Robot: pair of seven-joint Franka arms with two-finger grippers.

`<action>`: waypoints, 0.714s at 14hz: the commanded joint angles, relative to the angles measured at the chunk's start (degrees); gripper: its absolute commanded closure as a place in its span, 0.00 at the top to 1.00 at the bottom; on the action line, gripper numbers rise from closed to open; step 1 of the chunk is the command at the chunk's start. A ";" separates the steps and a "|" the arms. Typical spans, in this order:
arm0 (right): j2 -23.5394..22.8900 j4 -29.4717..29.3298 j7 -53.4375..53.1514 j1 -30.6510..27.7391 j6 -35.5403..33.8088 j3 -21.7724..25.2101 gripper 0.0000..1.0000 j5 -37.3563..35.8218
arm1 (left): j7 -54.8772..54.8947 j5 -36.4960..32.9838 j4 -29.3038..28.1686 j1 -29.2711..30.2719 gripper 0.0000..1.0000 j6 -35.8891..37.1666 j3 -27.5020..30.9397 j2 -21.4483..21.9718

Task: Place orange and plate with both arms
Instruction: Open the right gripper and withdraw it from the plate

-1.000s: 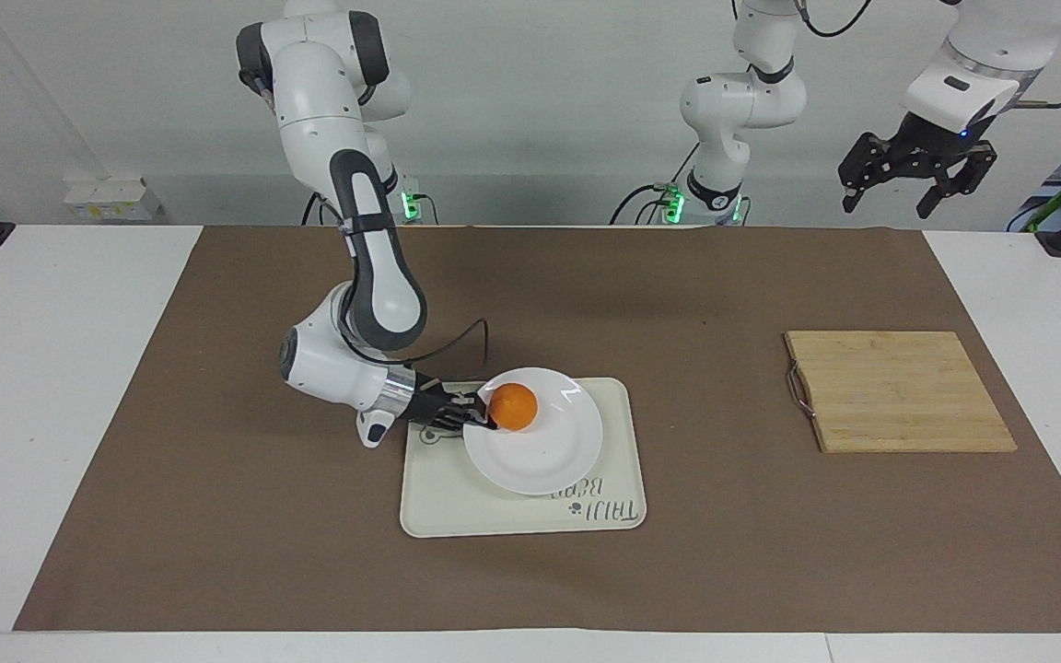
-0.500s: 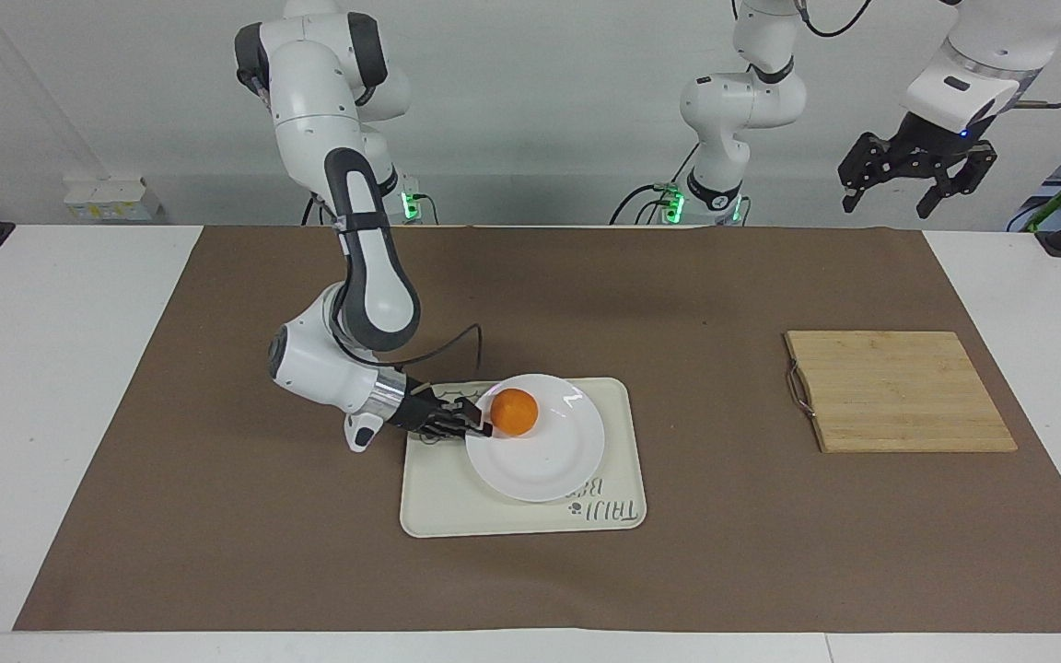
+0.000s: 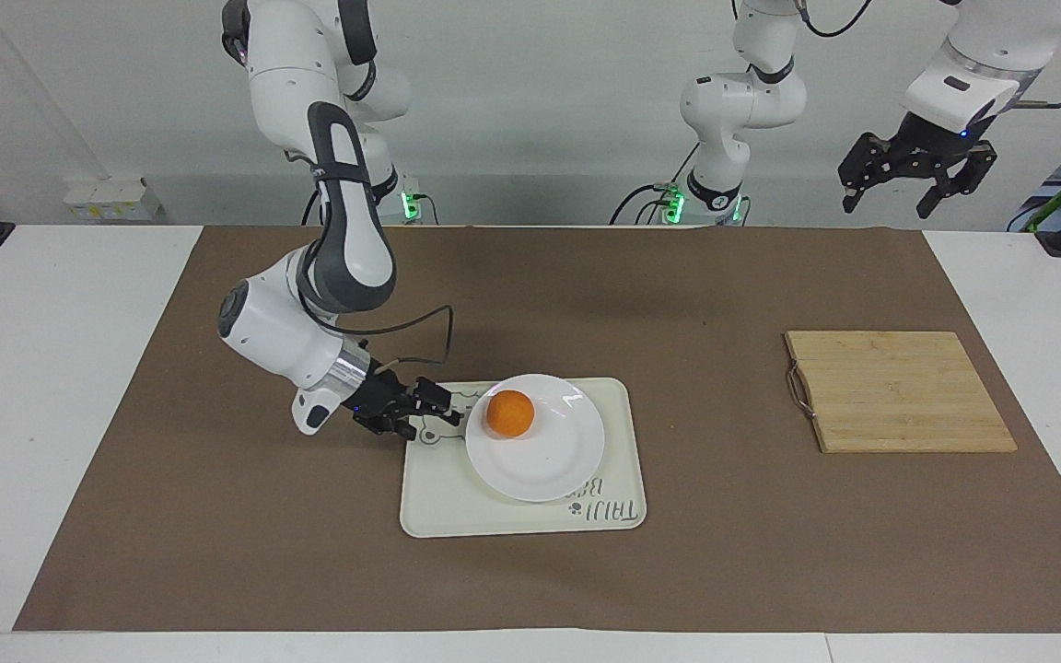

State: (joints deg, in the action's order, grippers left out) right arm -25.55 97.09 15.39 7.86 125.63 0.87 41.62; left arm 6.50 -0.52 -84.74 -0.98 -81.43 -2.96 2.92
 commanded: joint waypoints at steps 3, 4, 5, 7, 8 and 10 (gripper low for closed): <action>6.29 0.47 -5.28 -0.47 -1.87 2.72 1.00 -20.74 | -0.26 -0.09 -0.96 0.63 1.00 0.04 -0.38 1.03; 7.52 0.47 -5.28 -0.65 -2.83 3.08 1.00 -25.23 | -0.26 -0.09 -0.96 0.63 1.00 0.13 -0.38 1.03; 8.84 0.47 -5.28 -0.74 -4.41 3.26 1.00 -28.93 | -0.26 -0.09 -0.96 0.63 1.00 0.04 -0.38 1.03; 11.04 0.21 -5.19 -1.52 -8.19 3.52 1.00 -35.70 | -0.26 -0.09 -0.96 0.63 1.00 0.13 -0.38 1.03; 12.26 0.12 -4.76 -2.40 -9.77 3.52 1.00 -38.52 | -0.26 -0.09 -1.04 0.63 1.00 0.13 -0.38 1.03; 15.25 0.21 -3.53 -5.12 -12.67 3.43 1.00 -41.09 | -0.26 -0.09 -0.96 0.63 1.00 0.13 -0.38 1.03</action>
State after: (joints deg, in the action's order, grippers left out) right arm -13.25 96.74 11.01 5.47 115.59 5.03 3.25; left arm 6.50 -0.52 -84.74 -0.98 -81.43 -2.96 2.92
